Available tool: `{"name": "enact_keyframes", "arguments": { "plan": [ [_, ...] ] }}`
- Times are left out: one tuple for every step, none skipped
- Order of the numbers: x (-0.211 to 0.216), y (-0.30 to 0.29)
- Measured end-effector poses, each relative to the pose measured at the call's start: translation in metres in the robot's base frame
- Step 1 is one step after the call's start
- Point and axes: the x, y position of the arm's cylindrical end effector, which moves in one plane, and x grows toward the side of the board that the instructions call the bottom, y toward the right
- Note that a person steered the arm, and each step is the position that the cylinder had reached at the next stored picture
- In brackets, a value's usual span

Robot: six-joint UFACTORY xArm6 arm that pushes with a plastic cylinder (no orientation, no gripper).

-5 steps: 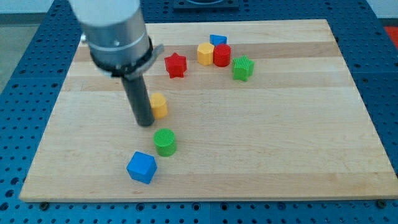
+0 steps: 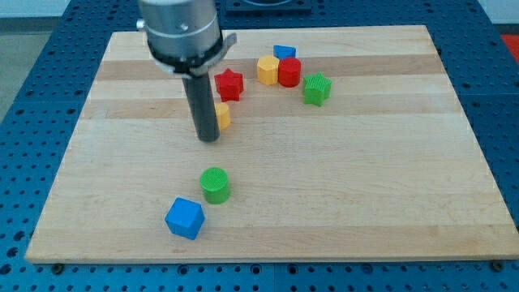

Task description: Push the yellow heart into the red star

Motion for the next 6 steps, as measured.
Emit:
{"name": "enact_keyframes", "arguments": {
  "plan": [
    [-0.038,-0.009],
    [-0.038,0.001],
    [0.01,0.003],
    [0.071,-0.029],
    [0.125,-0.095],
    [0.188,-0.137]
  ]
}}
